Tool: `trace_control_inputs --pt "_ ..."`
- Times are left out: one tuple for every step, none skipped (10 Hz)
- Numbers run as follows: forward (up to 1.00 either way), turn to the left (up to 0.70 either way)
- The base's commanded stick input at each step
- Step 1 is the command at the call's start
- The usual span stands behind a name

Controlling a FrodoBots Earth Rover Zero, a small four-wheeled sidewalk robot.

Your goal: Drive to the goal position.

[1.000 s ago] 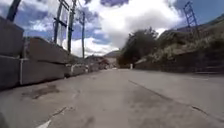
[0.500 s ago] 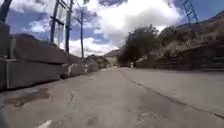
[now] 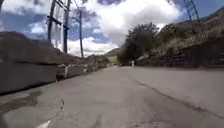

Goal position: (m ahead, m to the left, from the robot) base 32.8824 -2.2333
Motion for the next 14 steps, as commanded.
trace_control_inputs --pt "0.70 0.00" --pt "0.70 0.00" --pt "0.70 0.00" --pt "0.70 0.00" --pt "0.70 0.00" --pt "0.70 0.00" --pt "0.70 0.00" --pt "0.70 0.00" --pt "0.70 0.00" --pt "0.70 0.00" --pt "0.70 0.00" --pt "0.70 0.00" --pt "0.70 0.00" --pt "0.70 0.00"
